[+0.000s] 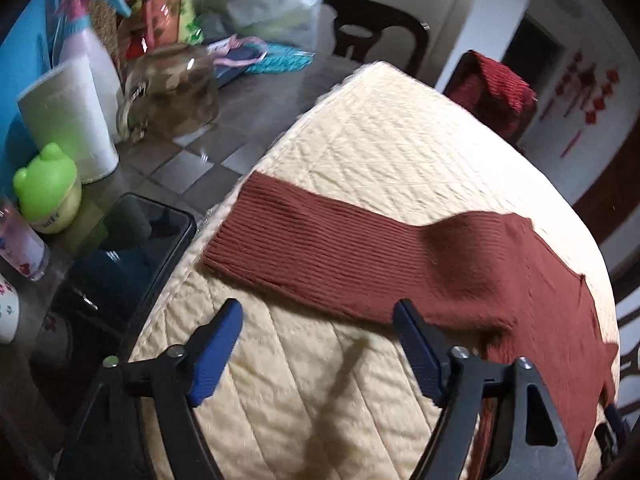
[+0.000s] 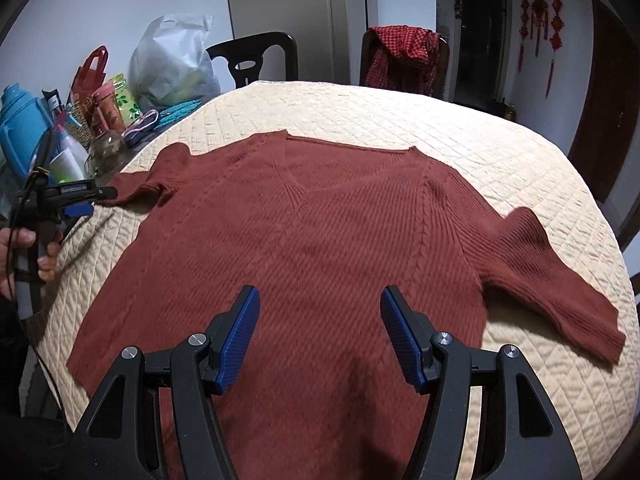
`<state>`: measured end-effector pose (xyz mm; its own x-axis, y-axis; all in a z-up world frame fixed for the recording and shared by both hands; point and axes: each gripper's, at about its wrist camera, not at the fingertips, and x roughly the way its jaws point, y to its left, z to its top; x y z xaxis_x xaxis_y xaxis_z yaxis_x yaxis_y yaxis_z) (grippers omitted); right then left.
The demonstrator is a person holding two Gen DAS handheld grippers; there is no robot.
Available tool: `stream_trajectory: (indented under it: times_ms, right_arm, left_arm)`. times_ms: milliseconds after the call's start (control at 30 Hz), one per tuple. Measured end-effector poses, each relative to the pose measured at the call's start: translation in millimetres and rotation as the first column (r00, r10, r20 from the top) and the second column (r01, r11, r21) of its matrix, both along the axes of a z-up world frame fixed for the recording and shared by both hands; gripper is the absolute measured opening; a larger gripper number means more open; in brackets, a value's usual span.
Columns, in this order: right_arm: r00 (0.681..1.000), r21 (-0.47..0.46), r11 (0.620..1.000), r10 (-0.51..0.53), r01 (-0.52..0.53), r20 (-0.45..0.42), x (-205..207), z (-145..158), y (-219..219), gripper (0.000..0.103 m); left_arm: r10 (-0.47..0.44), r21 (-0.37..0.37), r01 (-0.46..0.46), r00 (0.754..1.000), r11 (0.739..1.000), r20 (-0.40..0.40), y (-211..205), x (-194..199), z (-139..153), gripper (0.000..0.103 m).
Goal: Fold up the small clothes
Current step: 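Grasp the cuff of the sleeve nearest the left gripper, then carry the sleeve across the sweater body with the left gripper and release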
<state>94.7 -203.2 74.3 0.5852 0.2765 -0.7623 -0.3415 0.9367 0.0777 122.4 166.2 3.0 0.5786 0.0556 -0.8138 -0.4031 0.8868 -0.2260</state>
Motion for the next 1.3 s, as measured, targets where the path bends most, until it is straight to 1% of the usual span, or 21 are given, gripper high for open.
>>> stream_trajectory:
  times_ms: [33, 100, 133, 200, 233, 267, 300, 400, 500, 567, 667, 767, 867, 967, 1033, 1100, 1167, 1200, 1233, 1267, 1300]
  right_arm:
    - [1.000, 0.001, 1.000, 0.002, -0.002, -0.001, 3, 0, 0, 0.063]
    - [1.000, 0.006, 1.000, 0.002, -0.002, -0.004, 6, -1, -1, 0.063]
    - [1.000, 0.008, 1.000, 0.000, 0.000, -0.006, 8, -1, -2, 0.063]
    - [1.000, 0.017, 1.000, -0.003, 0.003, -0.011, 10, -2, -4, 0.063]
    - [1.000, 0.021, 1.000, -0.003, 0.004, -0.013, 11, -2, -5, 0.063]
    - [1.000, 0.026, 1.000, -0.004, 0.004, -0.015, 12, -3, -6, 0.063]
    - [1.000, 0.030, 1.000, -0.004, 0.005, -0.017, 12, -4, -7, 0.063]
    - [1.000, 0.039, 0.999, -0.005, 0.005, -0.019, 12, -5, -11, 0.063]
    - [1.000, 0.052, 0.999, -0.007, 0.008, -0.013, 9, -3, -16, 0.063]
    - [1.000, 0.063, 0.998, -0.010, 0.011, -0.007, 9, -2, -20, 0.063]
    - [1.000, 0.080, 0.997, -0.020, 0.020, -0.004, 8, 1, -27, 0.063]
    - [0.999, 0.102, 0.994, -0.033, 0.033, -0.006, 8, 5, -33, 0.063]
    - [0.999, 0.106, 0.993, -0.047, 0.047, 0.000, 6, 9, -38, 0.063]
    - [0.998, 0.107, 0.992, -0.061, 0.061, 0.003, 5, 12, -43, 0.063]
    - [0.998, 0.108, 0.992, -0.070, 0.069, 0.003, 3, 15, -46, 0.063]
    - [0.997, 0.114, 0.991, -0.076, 0.076, -0.003, 2, 18, -49, 0.063]
    - [0.997, 0.122, 0.990, -0.076, 0.076, -0.005, 0, 21, -52, 0.063]
    - [0.997, 0.130, 0.989, -0.074, 0.075, -0.009, 0, 22, -54, 0.063]
    - [0.998, 0.151, 0.986, -0.068, 0.070, -0.019, 1, 24, -55, 0.063]
    - [0.998, 0.173, 0.983, -0.062, 0.066, -0.029, 3, 27, -56, 0.063]
    - [0.998, 0.188, 0.980, -0.055, 0.060, -0.035, 5, 29, -57, 0.063]
  left_arm:
    - [0.010, 0.012, -0.010, 1.000, 1.000, 0.011, 0, 2, 1, 0.075]
    - [0.022, 0.051, -0.022, 1.000, 0.998, -0.008, -3, 8, 1, 0.064]
    - [0.032, 0.074, -0.031, 0.999, 0.997, -0.013, -3, 11, 0, 0.060]
    - [0.043, 0.120, -0.040, 0.999, 0.992, -0.020, -4, 15, 0, 0.038]
    - [0.040, 0.114, -0.039, 0.999, 0.993, -0.010, -1, 18, 1, 0.031]
    - [0.038, 0.091, -0.038, 0.999, 0.995, 0.000, 2, 19, 1, 0.019]
    - [0.036, 0.073, -0.036, 0.999, 0.997, 0.007, 4, 21, 2, 0.010]
    - [0.001, 0.070, -0.004, 0.999, 0.998, 0.036, 1, 27, 11, 0.010]
    - [-0.073, 0.069, 0.065, 0.990, 0.995, 0.123, -15, 25, 38, 0.010]
    - [-0.129, 0.072, 0.117, 0.975, 0.990, 0.183, -30, 25, 58, 0.010]
    - [-0.238, 0.092, 0.221, 0.935, 0.971, 0.262, -64, 28, 88, 0.010]
    - [-0.356, 0.102, 0.341, 0.884, 0.934, 0.305, -105, 37, 104, 0.010]
    - [-0.463, 0.091, 0.458, 0.832, 0.884, 0.305, -149, 47, 103, 0.010]
    - [-0.567, 0.084, 0.567, 0.779, 0.819, 0.268, -191, 58, 87, 0.010]
    - [-0.633, 0.039, 0.642, 0.742, 0.766, 0.221, -212, 64, 67, 0.012]
    - [-0.669, 0.000, 0.681, 0.719, 0.732, 0.189, -225, 62, 55, 0.014]
    - [-0.687, -0.009, 0.702, 0.699, 0.712, 0.198, -225, 54, 54, 0.019]
    - [-0.688, -0.009, 0.705, 0.694, 0.709, 0.211, -221, 47, 58, 0.025]
    - [-0.685, -0.003, 0.704, 0.692, 0.710, 0.227, -215, 40, 62, 0.028]
    - [-0.677, 0.010, 0.695, 0.696, 0.718, 0.240, -210, 35, 68, 0.032]
    - [-0.665, 0.025, 0.683, 0.702, 0.730, 0.255, -201, 30, 75, 0.033]
